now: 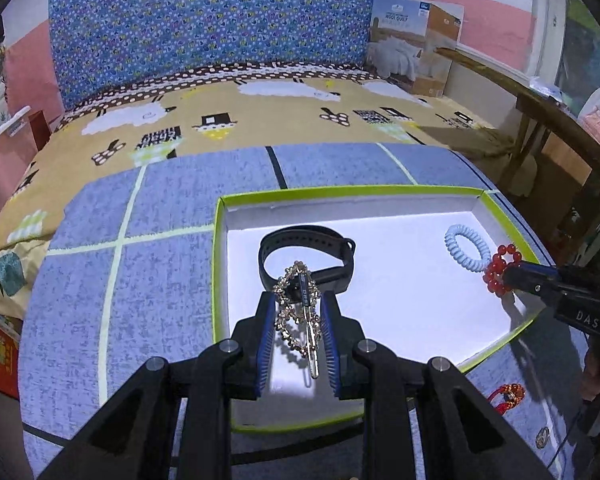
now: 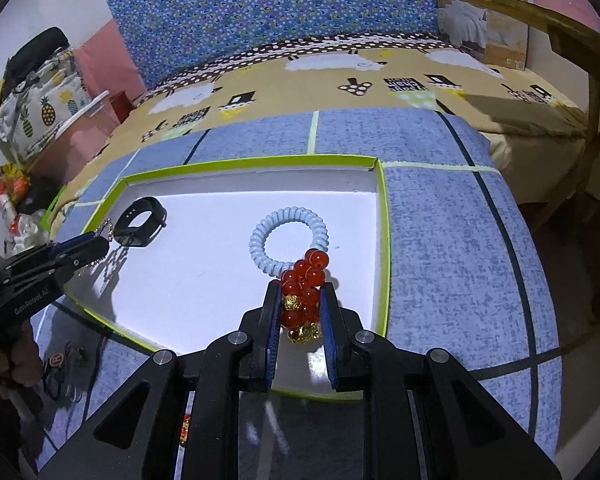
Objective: Organize jewelry
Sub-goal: 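Carry both held items into the green box and open both tools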
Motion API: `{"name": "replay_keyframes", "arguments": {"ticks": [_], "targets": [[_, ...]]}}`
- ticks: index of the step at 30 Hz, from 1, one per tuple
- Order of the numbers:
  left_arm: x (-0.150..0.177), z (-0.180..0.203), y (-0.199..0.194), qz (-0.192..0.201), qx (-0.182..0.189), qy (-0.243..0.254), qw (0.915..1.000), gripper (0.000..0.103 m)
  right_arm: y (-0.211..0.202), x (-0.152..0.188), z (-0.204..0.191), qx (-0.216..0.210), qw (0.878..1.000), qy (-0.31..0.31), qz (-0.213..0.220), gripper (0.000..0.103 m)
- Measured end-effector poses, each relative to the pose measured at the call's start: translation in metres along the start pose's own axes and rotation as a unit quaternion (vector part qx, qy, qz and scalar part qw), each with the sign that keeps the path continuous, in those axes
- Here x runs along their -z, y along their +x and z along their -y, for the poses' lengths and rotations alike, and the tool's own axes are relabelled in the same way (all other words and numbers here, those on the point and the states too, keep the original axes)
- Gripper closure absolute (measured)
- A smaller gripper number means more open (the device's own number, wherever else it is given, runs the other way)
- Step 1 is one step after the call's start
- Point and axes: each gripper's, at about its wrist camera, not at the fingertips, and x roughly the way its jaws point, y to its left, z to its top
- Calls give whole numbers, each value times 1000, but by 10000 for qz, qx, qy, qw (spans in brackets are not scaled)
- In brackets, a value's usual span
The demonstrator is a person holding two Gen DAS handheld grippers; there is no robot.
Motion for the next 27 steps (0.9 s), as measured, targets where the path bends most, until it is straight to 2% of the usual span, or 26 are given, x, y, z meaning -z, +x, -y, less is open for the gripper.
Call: {"name": "replay_keyframes", "arguments": {"ticks": [3,7,12,17,19,27], "targets": [[2,-2,2,-37,29,-71,10000,79,-1,0,-1,118,9999,-31,-4,83],[3,-3,4,-58,51,-116,9999,79,-5,0,-3,272,9995,-144,102,74],[5,-3,2,-22,78,-116,9999,78,-13,2,-8,333,9988,-280,227,73],[7,-4,-5,103,136,-101,9998,77,-25,9,-11,256,9986,-283,378,73],[8,-5,-9,160,184,-135,9996,71,-29,11,-13,220,9984,-278,433,73],[17,-6,-35,391,177,-145,9990,71,-62,29,-20,42,9967,-277,760,73]]}}
